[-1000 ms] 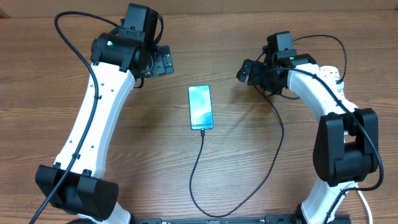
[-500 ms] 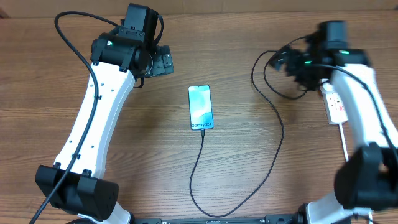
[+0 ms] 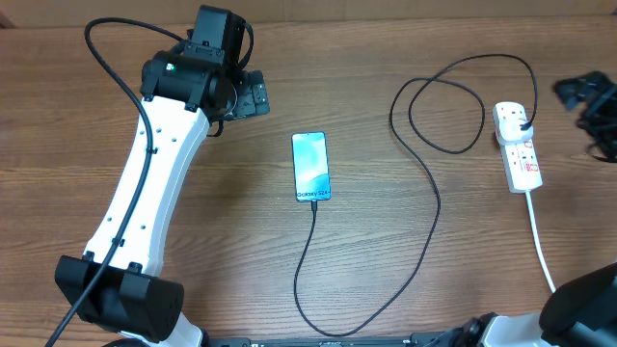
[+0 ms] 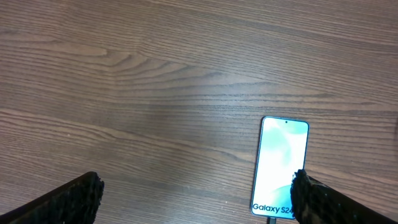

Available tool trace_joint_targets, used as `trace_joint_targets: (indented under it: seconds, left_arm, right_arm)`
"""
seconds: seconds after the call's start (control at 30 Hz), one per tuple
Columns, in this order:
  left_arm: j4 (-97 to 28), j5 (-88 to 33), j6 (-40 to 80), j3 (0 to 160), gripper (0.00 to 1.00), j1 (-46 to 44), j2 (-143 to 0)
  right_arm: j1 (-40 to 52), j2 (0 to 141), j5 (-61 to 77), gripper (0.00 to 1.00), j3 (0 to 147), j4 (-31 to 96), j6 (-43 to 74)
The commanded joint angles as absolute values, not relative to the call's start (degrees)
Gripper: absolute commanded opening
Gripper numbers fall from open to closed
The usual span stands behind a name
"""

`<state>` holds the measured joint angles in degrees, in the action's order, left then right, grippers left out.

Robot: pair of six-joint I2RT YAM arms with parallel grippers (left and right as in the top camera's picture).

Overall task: Plug charger to phone and switch on socket
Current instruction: 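Move the right gripper over the white power strip's switch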

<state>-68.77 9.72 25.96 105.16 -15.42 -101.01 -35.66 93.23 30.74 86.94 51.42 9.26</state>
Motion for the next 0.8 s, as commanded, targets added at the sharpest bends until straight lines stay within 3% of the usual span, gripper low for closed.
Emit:
trace_joint_targets:
  seconds: [0.0,0.2,0.77]
  left_arm:
    - [-68.79,10.92,25.3,105.12,1.0,-16.05,-101.16]
    - [-68.79,10.92,25.3,105.12,1.0,-16.05,-101.19]
    - [-68.79,10.92,25.3,105.12,1.0,-16.05,-101.16]
  right_arm:
    - [-38.44,95.83,35.73,1.0,88.09,50.28,3.95]
    - [-38.63,103.22,39.72,1.0,88.09,48.93,-1.87]
    - [-38.48,113.21,38.41,1.0,84.71,43.27,-3.51]
